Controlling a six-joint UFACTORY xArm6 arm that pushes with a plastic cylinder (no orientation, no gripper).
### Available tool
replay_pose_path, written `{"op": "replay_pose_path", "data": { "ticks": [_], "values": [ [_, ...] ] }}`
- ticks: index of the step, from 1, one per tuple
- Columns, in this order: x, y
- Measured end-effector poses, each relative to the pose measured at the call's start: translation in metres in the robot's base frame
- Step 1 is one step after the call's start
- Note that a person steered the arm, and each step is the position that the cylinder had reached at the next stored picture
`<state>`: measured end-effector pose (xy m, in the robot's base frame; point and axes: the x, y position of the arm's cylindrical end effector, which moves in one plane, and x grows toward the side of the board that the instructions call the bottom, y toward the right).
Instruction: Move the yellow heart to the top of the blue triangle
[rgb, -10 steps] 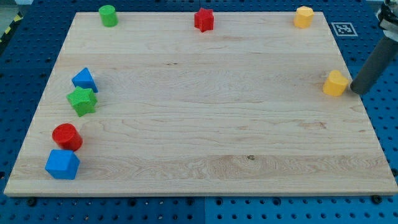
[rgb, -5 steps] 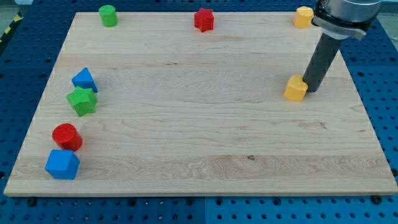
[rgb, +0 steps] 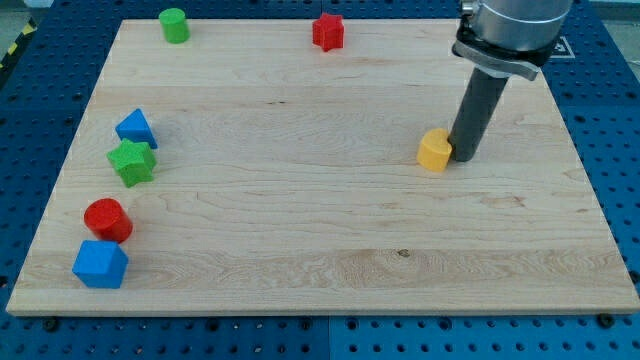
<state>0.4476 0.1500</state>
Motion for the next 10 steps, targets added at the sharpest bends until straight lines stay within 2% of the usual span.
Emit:
{"op": "replay_pose_path", "data": {
  "ticks": [3,5,10],
  "values": [
    [0.018,-0.041],
    [0.007,-0.091],
    [-0.092,-0.258]
  ]
}}
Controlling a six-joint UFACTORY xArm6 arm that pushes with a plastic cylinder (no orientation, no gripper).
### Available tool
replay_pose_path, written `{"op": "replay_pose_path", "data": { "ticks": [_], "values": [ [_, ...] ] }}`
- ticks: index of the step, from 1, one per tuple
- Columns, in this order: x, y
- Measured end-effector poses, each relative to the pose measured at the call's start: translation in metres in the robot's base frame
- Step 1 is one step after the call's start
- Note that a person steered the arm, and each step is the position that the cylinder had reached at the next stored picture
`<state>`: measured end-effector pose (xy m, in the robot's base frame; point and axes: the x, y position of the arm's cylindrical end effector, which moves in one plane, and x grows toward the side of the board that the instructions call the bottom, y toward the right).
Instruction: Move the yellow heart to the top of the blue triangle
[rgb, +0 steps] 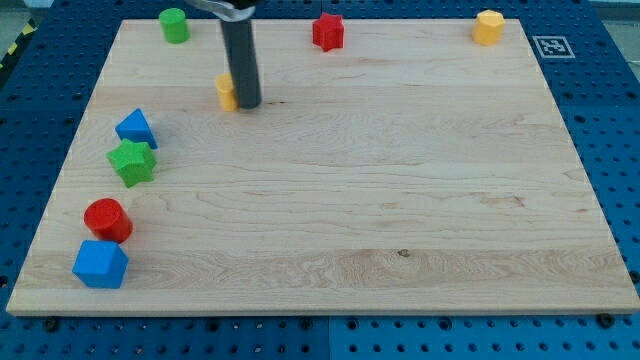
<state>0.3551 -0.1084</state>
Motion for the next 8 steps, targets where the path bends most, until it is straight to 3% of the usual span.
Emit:
{"op": "replay_pose_path", "data": {
  "ticks": [2,8],
  "values": [
    [-0.054,-0.005],
    [-0.017,-0.053]
  ]
}}
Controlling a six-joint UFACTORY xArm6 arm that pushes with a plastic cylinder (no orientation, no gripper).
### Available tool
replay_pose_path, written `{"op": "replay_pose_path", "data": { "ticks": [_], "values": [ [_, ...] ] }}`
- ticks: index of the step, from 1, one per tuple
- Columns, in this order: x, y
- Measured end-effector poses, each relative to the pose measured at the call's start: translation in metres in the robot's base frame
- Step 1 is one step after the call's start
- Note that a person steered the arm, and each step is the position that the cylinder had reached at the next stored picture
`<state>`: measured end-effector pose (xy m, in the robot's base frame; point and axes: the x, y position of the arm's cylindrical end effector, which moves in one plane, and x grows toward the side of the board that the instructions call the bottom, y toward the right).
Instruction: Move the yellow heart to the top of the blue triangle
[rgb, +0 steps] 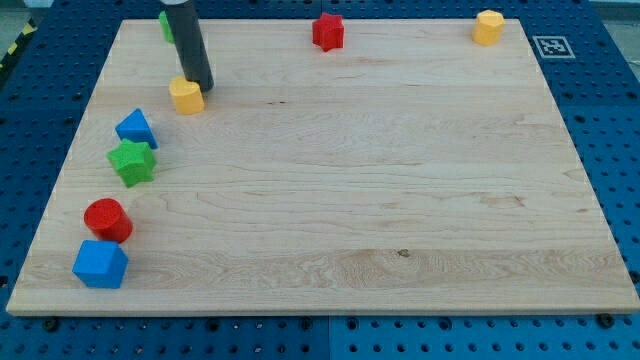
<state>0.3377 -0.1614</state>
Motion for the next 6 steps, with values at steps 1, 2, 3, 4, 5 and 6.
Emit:
{"op": "replay_pose_path", "data": {
  "ticks": [1,2,3,4,5,6],
  "values": [
    [0.013,0.000],
    [0.013,0.000],
    [0.013,0.015],
    [0.022,0.035],
    [0.053,0.043],
    [0.055,0.043]
  ]
}}
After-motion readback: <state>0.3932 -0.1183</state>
